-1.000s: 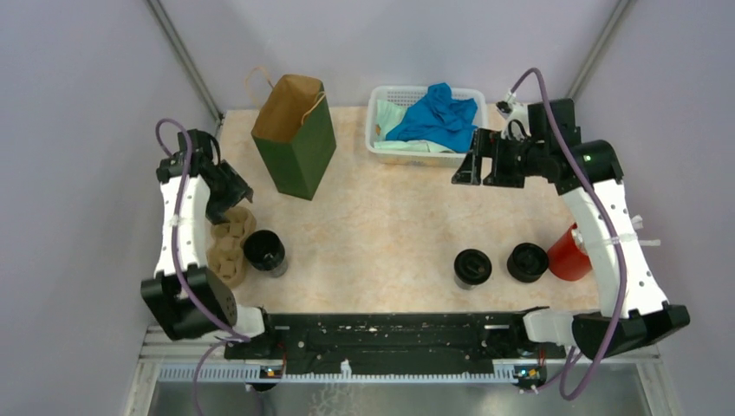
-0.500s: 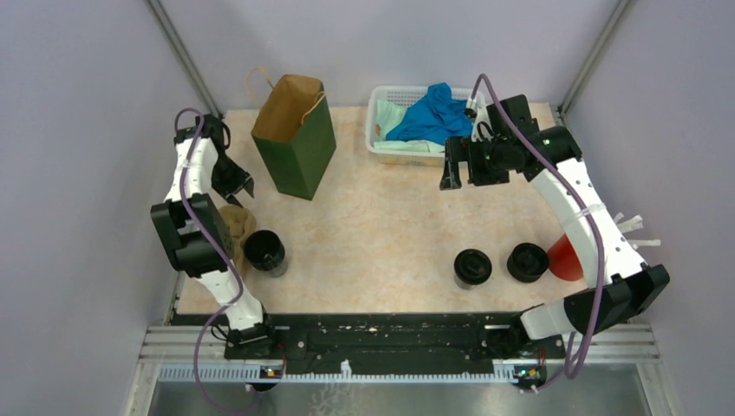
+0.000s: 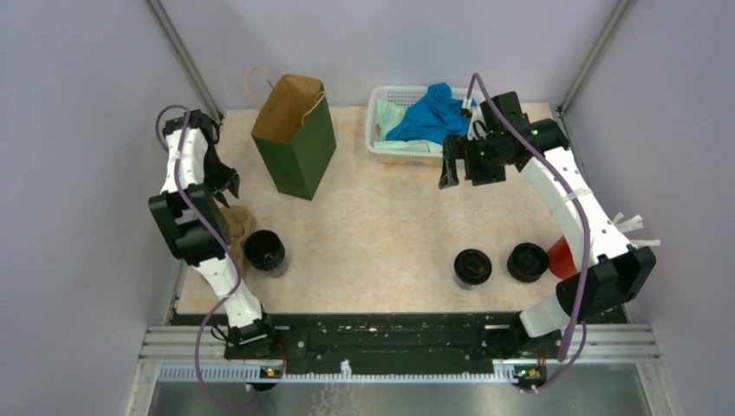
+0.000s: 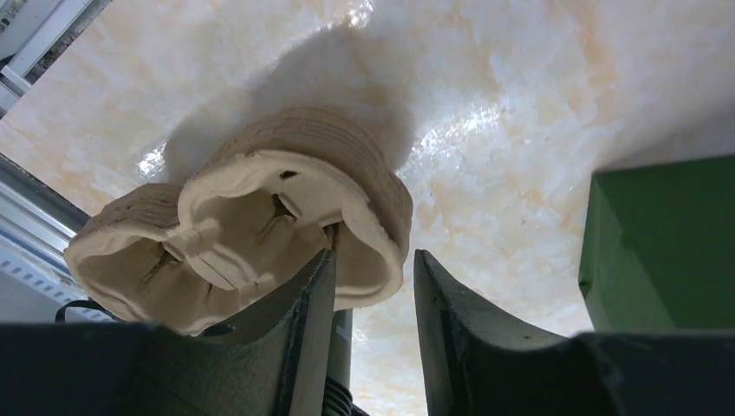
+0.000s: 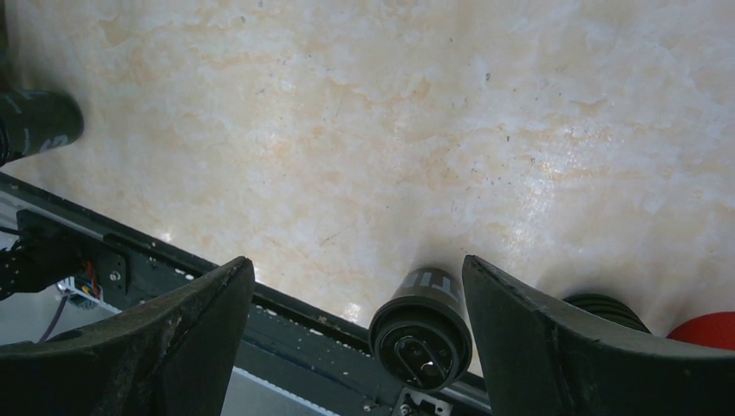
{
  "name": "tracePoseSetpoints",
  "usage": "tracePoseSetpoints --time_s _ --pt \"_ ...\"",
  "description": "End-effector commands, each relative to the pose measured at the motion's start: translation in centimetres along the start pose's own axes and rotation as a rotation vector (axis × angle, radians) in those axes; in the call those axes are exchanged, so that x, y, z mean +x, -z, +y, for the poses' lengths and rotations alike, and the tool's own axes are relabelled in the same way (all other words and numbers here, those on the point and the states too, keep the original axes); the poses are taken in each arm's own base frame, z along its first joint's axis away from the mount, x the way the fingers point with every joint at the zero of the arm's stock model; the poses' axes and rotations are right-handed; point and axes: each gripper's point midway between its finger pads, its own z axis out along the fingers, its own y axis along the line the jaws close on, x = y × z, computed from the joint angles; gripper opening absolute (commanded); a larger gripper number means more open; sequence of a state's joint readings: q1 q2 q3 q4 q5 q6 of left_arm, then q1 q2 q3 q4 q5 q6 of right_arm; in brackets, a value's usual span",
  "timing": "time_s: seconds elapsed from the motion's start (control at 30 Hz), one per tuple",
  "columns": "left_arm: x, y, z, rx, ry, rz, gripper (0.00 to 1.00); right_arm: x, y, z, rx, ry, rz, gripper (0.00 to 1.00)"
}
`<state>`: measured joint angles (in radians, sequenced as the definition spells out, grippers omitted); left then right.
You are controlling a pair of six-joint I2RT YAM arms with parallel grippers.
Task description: Pack the takeout coffee
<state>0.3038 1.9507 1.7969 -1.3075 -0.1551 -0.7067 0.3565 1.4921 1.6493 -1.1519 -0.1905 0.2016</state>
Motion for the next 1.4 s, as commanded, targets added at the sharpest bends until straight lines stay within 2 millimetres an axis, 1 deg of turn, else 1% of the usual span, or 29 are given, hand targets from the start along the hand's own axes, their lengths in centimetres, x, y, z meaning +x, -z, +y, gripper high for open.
tracePoseSetpoints --time_s 0.0,0.23,0.33,0.47,0.6,0.73,0.87,1.03,1.13,1.2,1.3,1.37 --pt "-1.0 0.1 0.0 -0.046 0.033 0.011 0.45 -2.3 1.2 0.6 -0.032 0.012 -0.075 0.88" --pt "-0.7 -0.4 0.7 -0.101 0.073 0.02 0.46 -2.3 1.1 0.4 -0.037 0.001 -0.071 0.88" --pt "-0.9 -0.5 0.9 -0.106 0.09 0.013 0.45 -2.3 1.2 0.2 -0.034 -0.002 -0.073 0.88" --pt "-0.3 -1.0 1.0 -0.115 0.106 0.04 0.4 -2.2 1.3 0.2 -0.035 -0.004 -0.074 0.88" --pt "-0.4 -1.1 1.0 -0.106 0.119 0.038 0.39 -2.3 1.3 0.2 -0.038 -0.003 -0.075 0.88" --pt "-0.5 -1.3 1.5 -0.118 0.122 0.037 0.39 -2.3 1.3 0.3 -0.039 -0.002 -0.075 0.88" --pt "-0.4 -1.7 1.6 -0.115 0.127 0.038 0.37 -2.2 1.2 0.3 -0.042 -0.001 -0.074 0.88" --pt "-0.3 -2.3 1.2 -0.097 0.13 0.052 0.36 -2.2 1.3 0.3 -0.043 0.001 -0.074 0.88" --pt "-0.2 -2.4 1.2 -0.096 0.132 0.054 0.35 -2.2 1.3 0.3 -0.041 0.0 -0.074 0.88" --pt "-0.3 -2.3 1.1 -0.089 0.127 0.05 0.36 -2.2 1.3 0.3 -0.041 0.0 -0.074 0.88" --pt "-0.6 -1.6 1.1 -0.085 0.121 0.04 0.37 -2.3 1.3 0.3 -0.042 0.0 -0.074 0.88" --pt "-0.8 -1.0 1.1 -0.071 0.124 0.028 0.4 -2.3 1.2 0.4 -0.046 0.001 -0.074 0.88"
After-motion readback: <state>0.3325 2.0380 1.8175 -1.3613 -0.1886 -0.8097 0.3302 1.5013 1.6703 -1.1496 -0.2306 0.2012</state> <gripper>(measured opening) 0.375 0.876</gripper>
